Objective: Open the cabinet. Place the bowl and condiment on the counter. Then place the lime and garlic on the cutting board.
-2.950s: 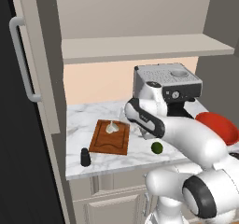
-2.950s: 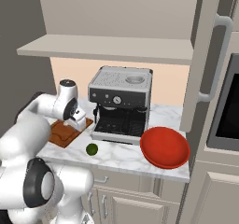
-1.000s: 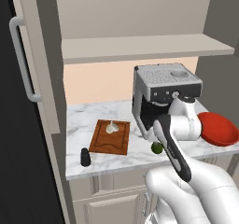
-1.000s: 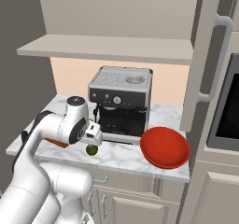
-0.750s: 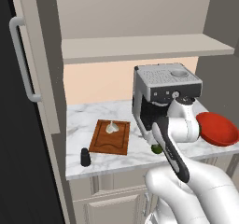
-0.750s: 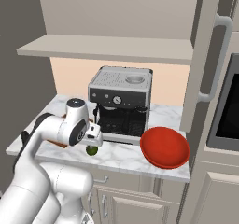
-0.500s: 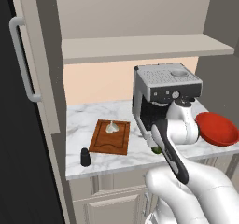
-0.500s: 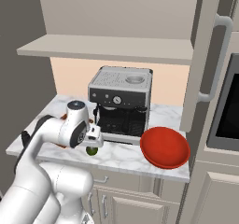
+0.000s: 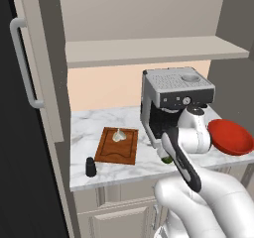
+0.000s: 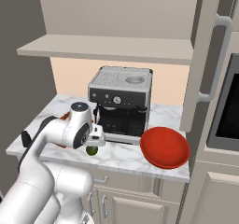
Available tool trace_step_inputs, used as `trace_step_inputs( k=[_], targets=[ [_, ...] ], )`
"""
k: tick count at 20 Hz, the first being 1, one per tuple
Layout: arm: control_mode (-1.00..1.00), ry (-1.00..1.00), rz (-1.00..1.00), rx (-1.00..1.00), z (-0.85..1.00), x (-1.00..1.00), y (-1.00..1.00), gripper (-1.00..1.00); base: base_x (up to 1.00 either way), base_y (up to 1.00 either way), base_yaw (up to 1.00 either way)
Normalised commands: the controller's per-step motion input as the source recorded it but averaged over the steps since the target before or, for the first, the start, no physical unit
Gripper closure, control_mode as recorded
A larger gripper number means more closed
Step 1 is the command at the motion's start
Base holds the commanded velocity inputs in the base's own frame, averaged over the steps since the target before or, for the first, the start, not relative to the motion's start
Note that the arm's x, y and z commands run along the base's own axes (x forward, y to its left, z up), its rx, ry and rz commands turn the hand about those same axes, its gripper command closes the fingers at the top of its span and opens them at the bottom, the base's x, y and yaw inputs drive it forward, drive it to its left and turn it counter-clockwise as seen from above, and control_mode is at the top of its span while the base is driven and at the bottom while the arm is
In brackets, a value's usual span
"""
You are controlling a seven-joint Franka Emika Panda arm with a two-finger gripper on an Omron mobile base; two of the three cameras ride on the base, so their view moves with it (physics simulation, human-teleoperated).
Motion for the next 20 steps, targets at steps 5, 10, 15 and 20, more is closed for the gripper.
trace_step_inputs(
  k=[5, 10, 15, 20],
  targets=[
    [-1.0, 0.01, 0.06, -0.01, -0.09, 0.14, 0.0, -1.0, 0.0, 0.0, 0.0],
    [-1.0, 0.01, 0.03, -0.01, -0.16, 0.05, 0.0, -1.0, 0.0, 0.0, 0.0],
    [-1.0, 0.01, 0.02, 0.0, -0.09, 0.08, 0.0, -1.0, 0.0, 0.0, 0.0],
    [-1.0, 0.01, 0.03, 0.0, -0.12, 0.1, 0.0, -1.0, 0.0, 0.0, 0.0]
  ],
)
